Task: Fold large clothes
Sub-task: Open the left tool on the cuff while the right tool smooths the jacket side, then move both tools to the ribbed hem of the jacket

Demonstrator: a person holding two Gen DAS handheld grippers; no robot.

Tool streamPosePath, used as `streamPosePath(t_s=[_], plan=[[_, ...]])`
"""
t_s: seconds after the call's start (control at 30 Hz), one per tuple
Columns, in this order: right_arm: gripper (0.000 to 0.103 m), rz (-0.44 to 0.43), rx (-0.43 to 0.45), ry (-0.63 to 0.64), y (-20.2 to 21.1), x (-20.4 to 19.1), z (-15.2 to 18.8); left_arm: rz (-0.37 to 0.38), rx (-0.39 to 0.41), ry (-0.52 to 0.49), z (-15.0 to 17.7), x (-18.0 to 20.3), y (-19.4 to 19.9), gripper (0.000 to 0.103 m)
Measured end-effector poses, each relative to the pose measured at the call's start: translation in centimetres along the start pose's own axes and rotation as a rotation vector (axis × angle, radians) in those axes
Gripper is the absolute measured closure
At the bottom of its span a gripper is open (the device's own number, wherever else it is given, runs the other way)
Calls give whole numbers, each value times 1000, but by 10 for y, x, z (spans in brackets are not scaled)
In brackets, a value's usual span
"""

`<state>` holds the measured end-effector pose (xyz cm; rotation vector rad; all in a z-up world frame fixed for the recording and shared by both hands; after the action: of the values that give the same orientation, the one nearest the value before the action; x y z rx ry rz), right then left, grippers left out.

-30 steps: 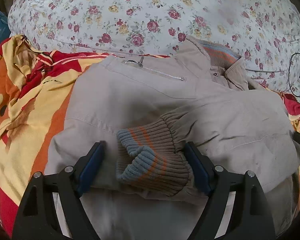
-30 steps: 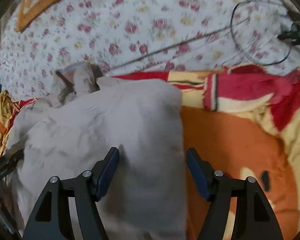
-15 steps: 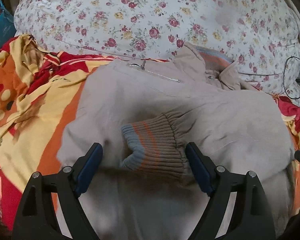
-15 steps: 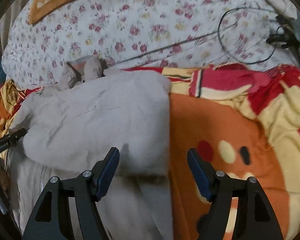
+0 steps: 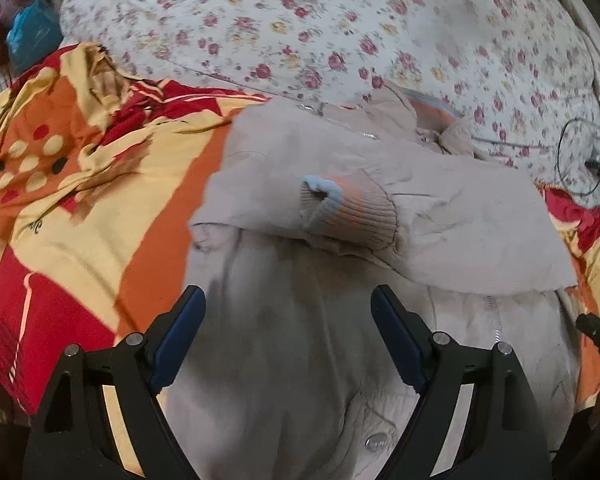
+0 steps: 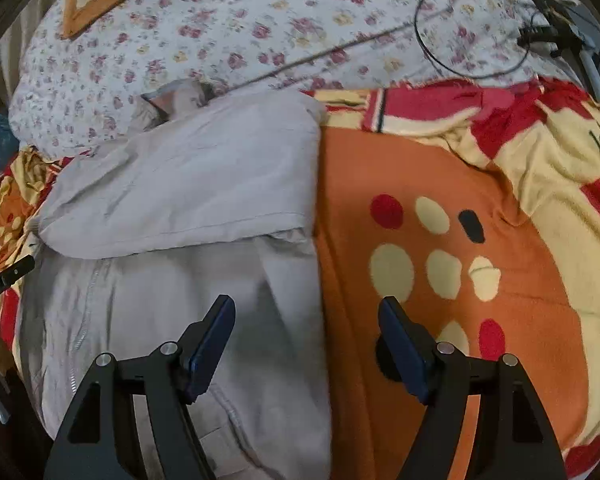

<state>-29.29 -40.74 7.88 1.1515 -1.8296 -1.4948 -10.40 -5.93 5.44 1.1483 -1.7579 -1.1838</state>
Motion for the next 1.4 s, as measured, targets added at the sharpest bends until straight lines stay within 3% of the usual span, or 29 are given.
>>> streamPosePath(t_s=[0.27, 0.63, 0.83, 0.9, 1.07, 1.2, 1.27, 1.4], plan=[[27, 21, -18, 51, 3, -17, 23, -38, 1, -12, 31, -12, 11, 18], [23, 24, -66, 25, 7, 7, 62, -55, -66, -20, 74, -30, 6, 18], [26, -39, -67, 12, -4, 11, 77, -51, -72, -7, 90, -38, 12, 18], [30, -32, -76, 22, -12, 8, 80, -52, -71, -4, 95, -40, 13, 18], [56, 0, -15, 106, -8, -4, 87, -70, -77, -2, 102, -42, 14, 18], [49, -21, -23, 95, -6, -5, 89, -74, -69, -3, 105, -42, 17, 18], [41, -48, -35, 87, -7, -6, 91, -75, -70, -2, 106, -43, 17, 18], [42, -33, -30, 103, -9, -10, 94, -74, -75, 6, 108, -45, 17, 18]])
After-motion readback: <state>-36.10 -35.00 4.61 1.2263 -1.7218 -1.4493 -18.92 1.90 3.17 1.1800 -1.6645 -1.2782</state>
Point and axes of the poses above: each gripper's, at about its wrist camera, not at the fingertips, and y roughly against the way its jaws point, x to its right, z to its underside, the point moved 1 cm from there along -y, roughly the way its jaws point, and after that the axes turned 13 degrees about -x, right-handed, at the moved point
